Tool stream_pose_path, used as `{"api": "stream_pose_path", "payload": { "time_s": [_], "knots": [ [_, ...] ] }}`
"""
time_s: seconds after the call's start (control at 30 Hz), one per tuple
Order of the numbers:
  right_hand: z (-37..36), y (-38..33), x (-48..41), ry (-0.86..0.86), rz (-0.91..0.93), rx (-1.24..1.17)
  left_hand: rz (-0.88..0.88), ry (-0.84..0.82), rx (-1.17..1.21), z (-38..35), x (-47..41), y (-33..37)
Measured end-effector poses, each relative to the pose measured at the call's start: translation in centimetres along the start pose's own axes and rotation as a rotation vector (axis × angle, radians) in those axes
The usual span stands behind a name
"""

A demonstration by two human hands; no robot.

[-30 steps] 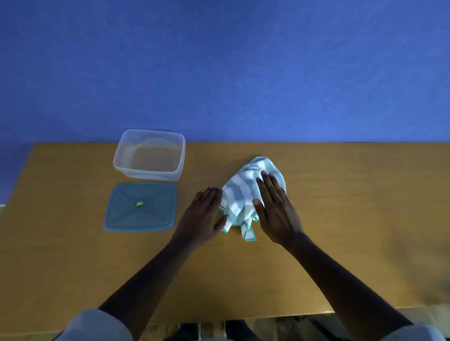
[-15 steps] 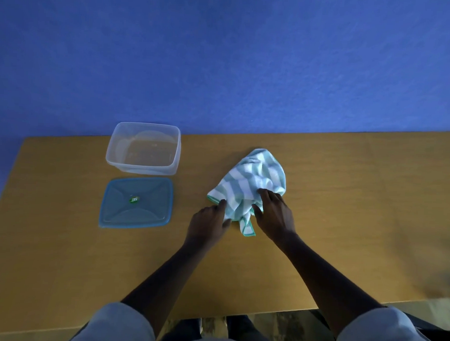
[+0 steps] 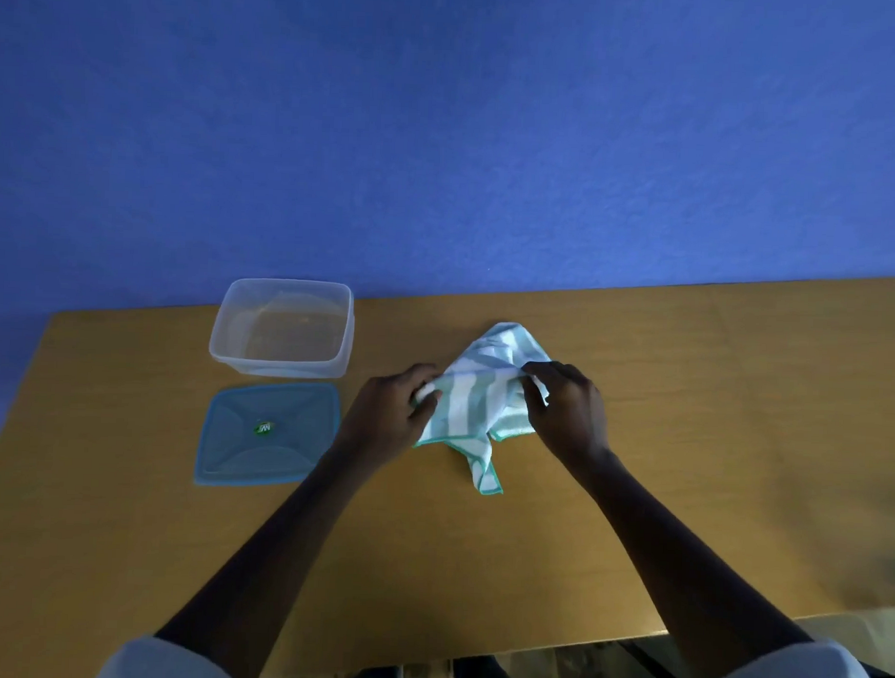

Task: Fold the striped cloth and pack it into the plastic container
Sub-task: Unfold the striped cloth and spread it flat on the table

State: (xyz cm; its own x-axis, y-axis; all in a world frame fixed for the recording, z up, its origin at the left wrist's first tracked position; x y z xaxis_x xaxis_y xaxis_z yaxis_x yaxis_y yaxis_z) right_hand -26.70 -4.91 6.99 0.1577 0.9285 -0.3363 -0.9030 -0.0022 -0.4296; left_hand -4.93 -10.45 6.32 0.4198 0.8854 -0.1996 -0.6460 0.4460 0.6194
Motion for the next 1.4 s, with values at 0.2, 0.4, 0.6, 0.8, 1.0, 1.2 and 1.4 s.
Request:
{"api": "stream_pose_path", "payload": {
  "time_s": [0.2, 0.4, 0.6, 0.8, 1.0, 1.2, 1.4],
  "knots": [
    [2.0, -1.0, -2.2, 0.001, -0.005, -0.059, 0.017, 0.093, 0.176, 3.4, -2.5, 1.6],
    [1.0, -3.1, -1.7, -0.170, 0.034, -0.116, 0.034, 0.151, 0.288, 4.1, -2.9, 3.6],
    [0.6, -7.3, 0.3, -0.097, 0.092, -0.153, 0.051, 0.169, 0.338, 4.7, -3.0, 5.0],
    [2.5, -8.7, 0.0, 0.151, 0.080, -0.251, 0.186, 0.148, 0.520, 5.3, -3.0, 4.8],
    [4.9, -8.9, -1.8, 0.156, 0.171, -0.284, 0.187, 0.168, 0.434, 7.3, -2.4, 4.3],
    [7.7, -10.7, -3.3, 0.161, 0.201, -0.386, -0.210, 0.129, 0.142, 9.8, -2.3, 8.9],
    [9.4, -11.9, -4.1, 0.167, 0.173, -0.406, -0.276, 0.156, 0.130, 11.7, -2.9, 10.6]
  ]
}}
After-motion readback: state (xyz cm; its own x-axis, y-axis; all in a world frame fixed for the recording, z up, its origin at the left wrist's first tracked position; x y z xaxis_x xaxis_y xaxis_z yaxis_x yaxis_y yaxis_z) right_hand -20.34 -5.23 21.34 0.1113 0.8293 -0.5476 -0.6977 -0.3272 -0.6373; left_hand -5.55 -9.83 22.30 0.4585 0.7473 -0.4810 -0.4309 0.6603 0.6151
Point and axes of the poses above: each hand's wrist, its own x-axis away from the middle knuckle, its own z-axis out of the back of the hand, y = z × x, the point moved 8 cm from there along -x, towards the middle knuckle, and after that the axes turned 2 degrees about z, right-handed, at the moved point
